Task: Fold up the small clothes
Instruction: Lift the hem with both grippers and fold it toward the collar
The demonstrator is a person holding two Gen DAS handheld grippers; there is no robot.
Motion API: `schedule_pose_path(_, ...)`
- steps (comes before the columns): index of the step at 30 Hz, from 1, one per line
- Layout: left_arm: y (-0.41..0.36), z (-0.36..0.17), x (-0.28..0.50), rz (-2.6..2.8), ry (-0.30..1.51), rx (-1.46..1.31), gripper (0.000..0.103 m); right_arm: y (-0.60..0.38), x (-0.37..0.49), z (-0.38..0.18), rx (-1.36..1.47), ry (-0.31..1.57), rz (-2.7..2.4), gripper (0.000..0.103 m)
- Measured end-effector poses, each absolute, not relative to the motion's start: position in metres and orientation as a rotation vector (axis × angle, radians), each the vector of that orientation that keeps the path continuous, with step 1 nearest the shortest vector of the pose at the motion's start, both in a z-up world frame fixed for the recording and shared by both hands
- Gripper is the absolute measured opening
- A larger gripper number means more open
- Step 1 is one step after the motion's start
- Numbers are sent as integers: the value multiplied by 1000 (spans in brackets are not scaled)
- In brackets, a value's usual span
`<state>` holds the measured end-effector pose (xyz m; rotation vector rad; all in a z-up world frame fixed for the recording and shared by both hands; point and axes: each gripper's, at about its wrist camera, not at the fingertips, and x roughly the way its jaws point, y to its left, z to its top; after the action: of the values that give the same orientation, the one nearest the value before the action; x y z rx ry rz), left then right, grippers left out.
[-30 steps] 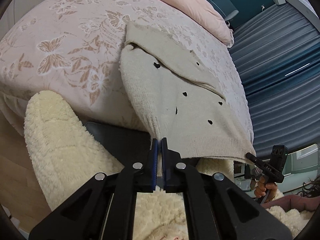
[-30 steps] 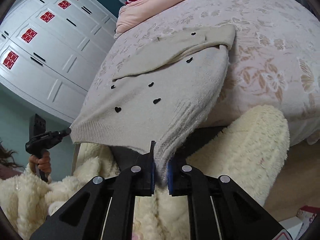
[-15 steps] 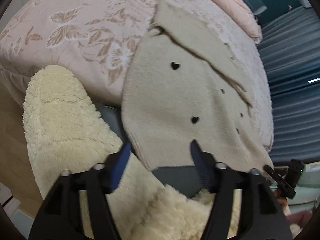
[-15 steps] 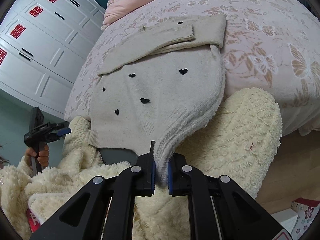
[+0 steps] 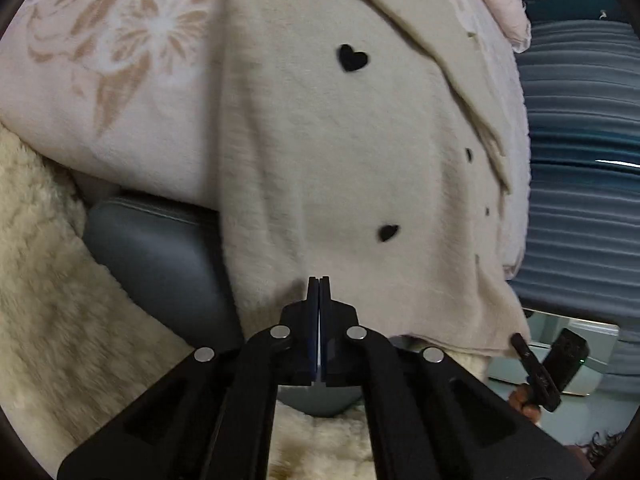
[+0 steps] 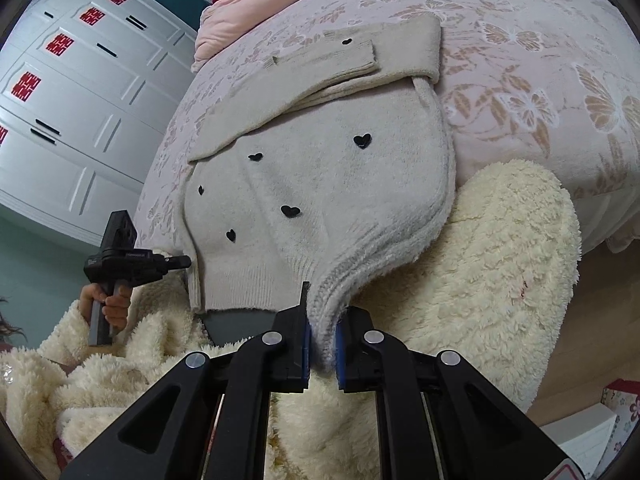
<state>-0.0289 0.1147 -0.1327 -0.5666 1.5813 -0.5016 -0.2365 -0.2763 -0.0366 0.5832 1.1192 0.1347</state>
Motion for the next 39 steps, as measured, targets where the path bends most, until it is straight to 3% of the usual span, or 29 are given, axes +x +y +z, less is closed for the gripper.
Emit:
schedule_pose_path(7,132,3,14,-626,1207,-672,0,-311,-192,20,642,908,145,9)
schedule_pose_path(11,134,35,36,-569,1221,-507,3,-318,-158,40,570,862,155,9)
schedule_pose_path(13,129,18,36,-485,1291,-436,30,-313,-156,37,554,875,166,9)
schedule_pose_path(14,133,4,35,-436,1325,-411,55,-311,-157,34,554,884,171,9)
schedule_pose_path(15,135,-15,30,-381,1353,-392,64,-308,-161,29,559,892,172,9)
schedule_pose_path(21,155,-127,2,-223,1646,-389,64,-298,-179,13,597,918,160,9)
schedule_pose_path(25,136,-139,-4,-303,1618,-370,65,-299,-181,15,608,912,143,9)
schedule_pose_path(26,131,-141,-4,-346,1624,-411,60,-299,-181,14,615,910,140,9)
schedule_pose_path(27,126,-144,-6,-392,1642,-461,36,-300,-182,14,618,909,135,9)
schedule_pose_path(29,117,-144,-7,-467,1671,-522,8,-300,-183,13,625,908,129,9)
schedule_pose_path(34,126,-70,16,-604,1471,-771,6,-310,-176,26,668,853,121,9)
schedule_pose_path(39,135,31,112,-650,1177,-831,6,-346,-104,56,663,698,130,9)
